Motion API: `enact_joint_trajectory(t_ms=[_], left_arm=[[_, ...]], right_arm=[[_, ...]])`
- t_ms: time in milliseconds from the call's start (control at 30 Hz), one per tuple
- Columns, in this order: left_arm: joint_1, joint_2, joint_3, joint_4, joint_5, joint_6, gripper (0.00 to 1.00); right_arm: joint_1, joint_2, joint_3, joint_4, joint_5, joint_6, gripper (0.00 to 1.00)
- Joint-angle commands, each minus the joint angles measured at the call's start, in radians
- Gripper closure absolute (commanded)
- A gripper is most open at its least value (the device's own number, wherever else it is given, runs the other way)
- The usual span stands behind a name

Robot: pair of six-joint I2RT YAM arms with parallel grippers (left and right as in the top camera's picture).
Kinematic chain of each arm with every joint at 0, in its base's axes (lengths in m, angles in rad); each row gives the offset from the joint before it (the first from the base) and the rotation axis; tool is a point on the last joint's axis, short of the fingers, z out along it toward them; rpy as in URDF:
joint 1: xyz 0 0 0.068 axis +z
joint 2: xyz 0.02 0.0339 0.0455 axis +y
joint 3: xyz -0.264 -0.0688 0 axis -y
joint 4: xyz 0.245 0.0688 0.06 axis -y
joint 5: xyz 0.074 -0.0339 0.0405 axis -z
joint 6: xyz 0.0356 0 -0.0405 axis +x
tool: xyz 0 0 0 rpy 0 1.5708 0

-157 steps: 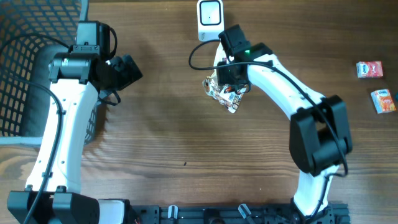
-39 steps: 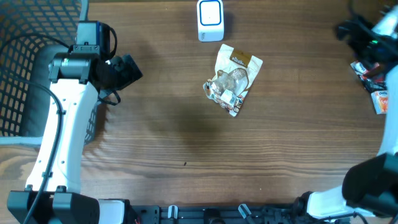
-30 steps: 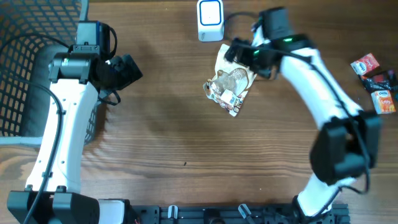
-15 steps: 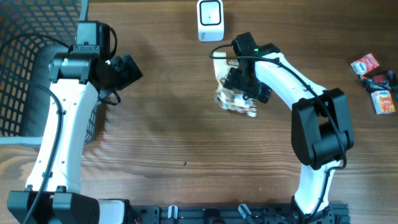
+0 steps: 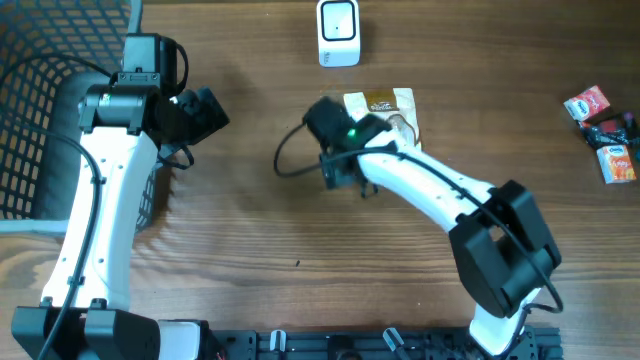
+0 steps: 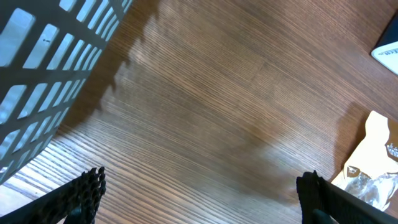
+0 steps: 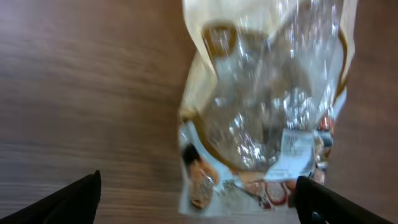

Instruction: Scan the item barcode

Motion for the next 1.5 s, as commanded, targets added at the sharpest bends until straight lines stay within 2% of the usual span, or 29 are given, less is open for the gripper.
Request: enact_joint_trajectory(t_ms=[0,100,167,233,300,500,600,700,733,933,1000,1100,1200,1367,1400,1467], left_arm=[[0.004,0.004,0.001,-0.001,-0.017,-0.017,0.0],[0.004,0.004,0.001,-0.001,-0.017,-0.017,0.0],[0.004,0.004,0.001,-0.001,-0.017,-0.017,0.0],[0.004,0.004,0.001,-0.001,-0.017,-0.017,0.0],[0.004,0.004,0.001,-0.001,-0.017,-0.017,0.0],[0.004,0.004,0.001,-0.001,-0.017,-0.017,0.0],[0.004,0.004,0.001,-0.001,-0.017,-0.017,0.0],[0.004,0.004,0.001,-0.001,-0.017,-0.017,0.0],[0.004,0.004,0.001,-0.001,-0.017,-0.017,0.0],[0.004,0.004,0.001,-0.001,-0.017,-0.017,0.0],[0.004,0.004,0.001,-0.001,-0.017,-0.017,0.0],[0.004,0.004,0.001,-0.001,-0.017,-0.017,0.0],[0.004,0.004,0.001,-0.001,-0.017,-0.017,0.0],[0.004,0.004,0.001,-0.001,-0.017,-0.017,0.0],[0.004,0.004,0.001,0.0,-0.017,-0.017,0.0],[0.004,0.004,0.001,-0.001,-0.017,-0.017,0.0]], right_arm=[[-0.011,-0.007,-0.095,0.055,0.22,0.021,0.0],[-0.028,-0.007,-0.175,0.181,0.233,-0.118,0.0],[-0.048,-0.007,-0.193,0.235,0.226,-0.157,0.0],[-0.077,-0.007,-0.195,0.285,0.124,-0.243,0.0],[-0.112,-0.006,-0.195,0.311,0.064,-0.264,0.01],[-0.19,0.028,-0.195,0.336,0.021,-0.264,0.31],[-0.19,0.028,-0.189,0.349,0.021,-0.253,0.38],[-0.19,0.028,-0.162,0.338,0.016,-0.175,0.53],[-0.19,0.026,-0.15,0.332,0.006,-0.159,0.55],[-0.19,0.017,0.062,0.154,-0.089,-0.069,0.82],[-0.19,0.017,0.135,0.096,-0.152,-0.044,0.85],[-0.198,0.006,0.208,0.048,-0.372,-0.045,0.86],[-0.237,0.005,0.219,0.05,-0.788,-0.044,0.86],[-0.255,0.005,0.218,0.056,-1.136,-0.028,0.86],[-0.255,0.005,0.218,0.087,-1.295,-0.029,0.86],[-0.255,0.005,0.218,0.136,-1.401,0.003,0.86]])
